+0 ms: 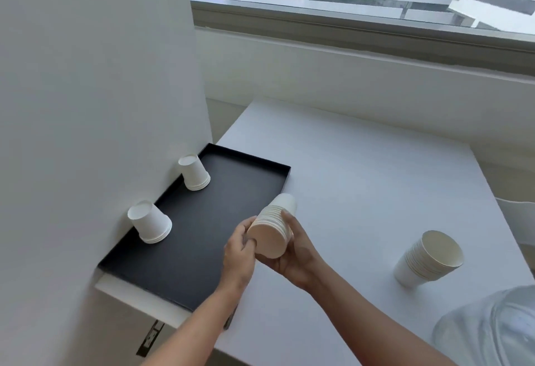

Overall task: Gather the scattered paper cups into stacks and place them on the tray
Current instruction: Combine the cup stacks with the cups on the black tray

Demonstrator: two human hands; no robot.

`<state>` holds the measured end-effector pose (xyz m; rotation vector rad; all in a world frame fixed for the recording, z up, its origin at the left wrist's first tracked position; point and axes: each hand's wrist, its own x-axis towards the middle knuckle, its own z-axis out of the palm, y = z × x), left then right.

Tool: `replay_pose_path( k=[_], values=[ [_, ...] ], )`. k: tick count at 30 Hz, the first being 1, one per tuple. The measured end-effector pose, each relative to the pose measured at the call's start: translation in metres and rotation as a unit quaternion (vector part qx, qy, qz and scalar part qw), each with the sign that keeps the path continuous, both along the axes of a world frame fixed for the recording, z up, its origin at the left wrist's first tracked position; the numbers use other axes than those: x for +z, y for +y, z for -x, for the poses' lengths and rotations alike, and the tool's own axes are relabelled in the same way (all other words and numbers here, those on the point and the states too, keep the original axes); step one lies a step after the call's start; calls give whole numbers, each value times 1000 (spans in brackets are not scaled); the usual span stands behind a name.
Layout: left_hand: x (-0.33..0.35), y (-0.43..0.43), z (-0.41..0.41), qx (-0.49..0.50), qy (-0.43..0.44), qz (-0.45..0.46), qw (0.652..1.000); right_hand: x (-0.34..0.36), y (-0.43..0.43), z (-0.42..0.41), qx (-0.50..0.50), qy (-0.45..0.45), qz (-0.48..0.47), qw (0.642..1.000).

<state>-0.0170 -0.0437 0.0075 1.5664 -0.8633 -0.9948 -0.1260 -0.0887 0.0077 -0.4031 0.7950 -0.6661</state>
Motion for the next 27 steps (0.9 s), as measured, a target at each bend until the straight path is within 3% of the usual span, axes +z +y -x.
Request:
replay_pose_path(
  k=[5, 11, 15, 18, 27],
  values=[
    [-8, 18, -36, 11, -15, 4, 1000, 4, 5, -26, 26, 12, 8, 1000],
    [-21, 23, -107, 204, -24, -22, 978, 8, -1, -68, 58, 28, 32, 997],
    [-24, 21, -150, 265, -57, -34, 962, 10, -4, -96, 53, 40, 49, 997],
    [-36, 18, -179, 265, -78, -72, 958, 9, -5, -117, 59, 43, 57, 996],
    [-52, 2, -197, 192, -84, -51, 977, 2, -21, -144, 86, 93, 71, 989]
  ],
)
